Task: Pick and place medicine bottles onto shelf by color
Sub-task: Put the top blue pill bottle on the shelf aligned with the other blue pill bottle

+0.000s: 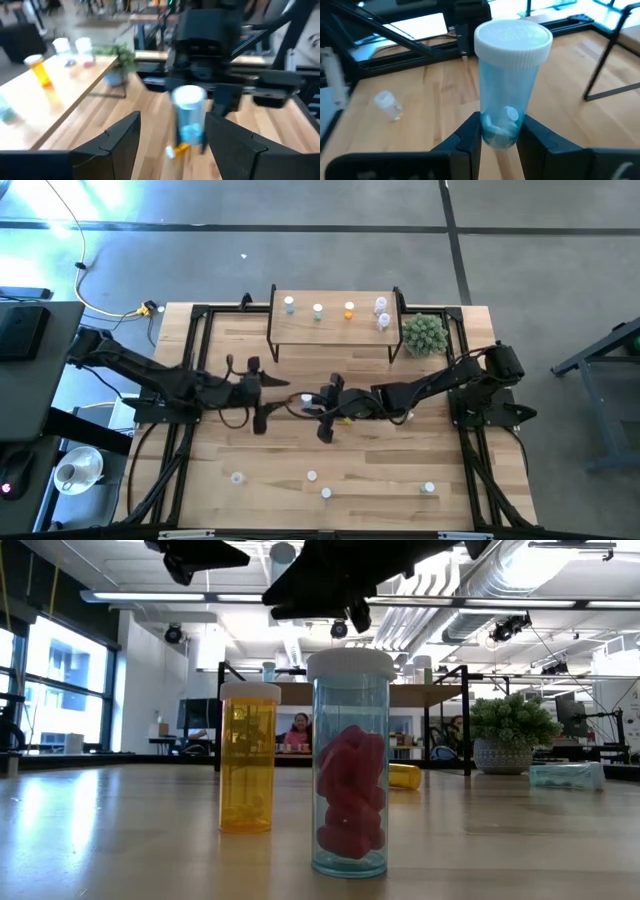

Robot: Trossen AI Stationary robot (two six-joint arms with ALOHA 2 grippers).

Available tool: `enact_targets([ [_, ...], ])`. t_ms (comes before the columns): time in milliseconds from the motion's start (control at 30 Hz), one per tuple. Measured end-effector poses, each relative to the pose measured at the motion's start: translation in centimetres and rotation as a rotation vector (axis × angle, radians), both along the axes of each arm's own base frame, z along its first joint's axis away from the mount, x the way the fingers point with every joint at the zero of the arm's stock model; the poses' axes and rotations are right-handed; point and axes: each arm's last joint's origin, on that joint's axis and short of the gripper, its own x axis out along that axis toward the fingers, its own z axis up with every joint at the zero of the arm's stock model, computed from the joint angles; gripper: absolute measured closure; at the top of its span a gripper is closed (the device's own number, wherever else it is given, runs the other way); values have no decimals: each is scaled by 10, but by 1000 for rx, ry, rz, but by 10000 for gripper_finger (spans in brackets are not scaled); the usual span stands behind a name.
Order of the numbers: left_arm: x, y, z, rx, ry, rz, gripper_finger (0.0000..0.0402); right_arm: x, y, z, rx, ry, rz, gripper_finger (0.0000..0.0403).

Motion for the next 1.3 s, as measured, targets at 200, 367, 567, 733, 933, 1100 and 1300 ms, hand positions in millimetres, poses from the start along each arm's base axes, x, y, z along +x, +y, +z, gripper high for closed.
enact_targets([
  [200,7,19,30,-118,94,-24,190,3,-1,-4,14,-5,4,320],
  [367,22,33,33,-213,155,-121,190,6,-1,-9,26,-3,25,320],
  [567,45,40,16,-269,237,-184,190,6,-3,-9,23,1,22,320],
  [733,54,43,9,-247,273,-184,190,6,-4,-9,22,6,19,320],
  [933,56,43,9,-242,266,-187,190,6,-4,-9,22,5,20,320],
  [1100,56,43,9,-247,266,-184,198,6,-4,-9,22,6,19,320],
  [1300,56,42,9,-248,266,-187,241,6,-4,-10,21,8,17,320],
])
